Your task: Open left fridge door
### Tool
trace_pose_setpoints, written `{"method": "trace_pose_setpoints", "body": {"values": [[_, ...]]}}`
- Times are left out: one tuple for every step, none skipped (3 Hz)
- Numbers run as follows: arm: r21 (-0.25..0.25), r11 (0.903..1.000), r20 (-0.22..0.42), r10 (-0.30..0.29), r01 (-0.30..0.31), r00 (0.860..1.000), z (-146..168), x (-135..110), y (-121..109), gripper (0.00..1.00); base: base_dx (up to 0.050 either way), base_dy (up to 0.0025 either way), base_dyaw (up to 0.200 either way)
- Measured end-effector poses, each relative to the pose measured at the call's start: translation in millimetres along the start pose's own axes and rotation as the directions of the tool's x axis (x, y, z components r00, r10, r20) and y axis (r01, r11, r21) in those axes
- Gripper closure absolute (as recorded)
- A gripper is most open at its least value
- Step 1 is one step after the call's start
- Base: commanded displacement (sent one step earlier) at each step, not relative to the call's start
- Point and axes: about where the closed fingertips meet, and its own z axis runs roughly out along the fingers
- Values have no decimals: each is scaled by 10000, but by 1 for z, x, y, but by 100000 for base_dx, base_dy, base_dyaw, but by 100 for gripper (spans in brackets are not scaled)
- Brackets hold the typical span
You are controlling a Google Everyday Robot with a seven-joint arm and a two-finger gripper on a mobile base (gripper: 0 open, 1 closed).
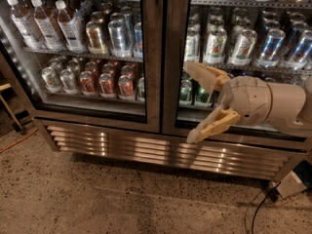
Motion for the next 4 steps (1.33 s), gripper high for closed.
{"method": "trace_pose_setpoints", "body": {"values": [[-7,9998,6,203,-203,9998,1,3,0,0,0,0,0],[201,9973,55,709,-710,9975,4,-6,-18,0,0,0,0],[605,9959,-268,683,-666,9973,12,-35,-36,0,0,0,0],[605,9959,-271,685,-667,9973,12,-35,-36,0,0,0,0]]}}
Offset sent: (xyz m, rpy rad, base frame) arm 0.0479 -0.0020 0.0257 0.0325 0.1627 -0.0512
